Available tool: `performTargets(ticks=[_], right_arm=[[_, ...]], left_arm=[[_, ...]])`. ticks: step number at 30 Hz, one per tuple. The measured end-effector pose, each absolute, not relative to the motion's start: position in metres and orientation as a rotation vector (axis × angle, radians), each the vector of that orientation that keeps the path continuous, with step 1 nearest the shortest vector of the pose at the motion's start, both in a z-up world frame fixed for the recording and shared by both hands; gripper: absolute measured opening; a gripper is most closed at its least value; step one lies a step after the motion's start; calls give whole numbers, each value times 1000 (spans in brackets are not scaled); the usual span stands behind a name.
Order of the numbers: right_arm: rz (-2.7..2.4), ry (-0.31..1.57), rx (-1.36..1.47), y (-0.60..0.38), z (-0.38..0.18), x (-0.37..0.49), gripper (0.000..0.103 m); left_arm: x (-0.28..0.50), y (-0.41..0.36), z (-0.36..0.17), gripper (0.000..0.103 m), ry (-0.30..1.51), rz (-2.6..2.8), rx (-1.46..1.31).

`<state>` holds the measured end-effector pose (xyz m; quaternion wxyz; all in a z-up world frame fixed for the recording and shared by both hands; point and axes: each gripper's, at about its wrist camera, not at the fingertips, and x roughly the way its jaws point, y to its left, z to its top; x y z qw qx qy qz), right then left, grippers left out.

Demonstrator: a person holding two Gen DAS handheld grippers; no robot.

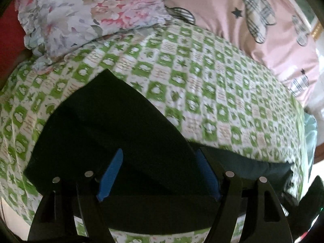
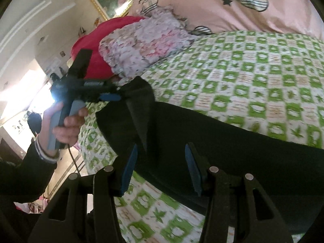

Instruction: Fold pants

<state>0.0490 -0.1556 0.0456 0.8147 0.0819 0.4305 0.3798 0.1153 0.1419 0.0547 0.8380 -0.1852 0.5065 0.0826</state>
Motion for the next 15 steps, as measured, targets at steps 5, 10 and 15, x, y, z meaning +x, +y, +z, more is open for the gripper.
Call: performTargets(ticks=[5,10,15], right_arm=[[854,945,138,-131,40,52,51],[894,967,109,-108,36,59,51],[911,986,88,-93,30,66,56]], left_arm=[[136,153,50,78,1119,234,-407],[156,165,43,78,1181,297,-422],[170,175,42,78,1198,336,-440]])
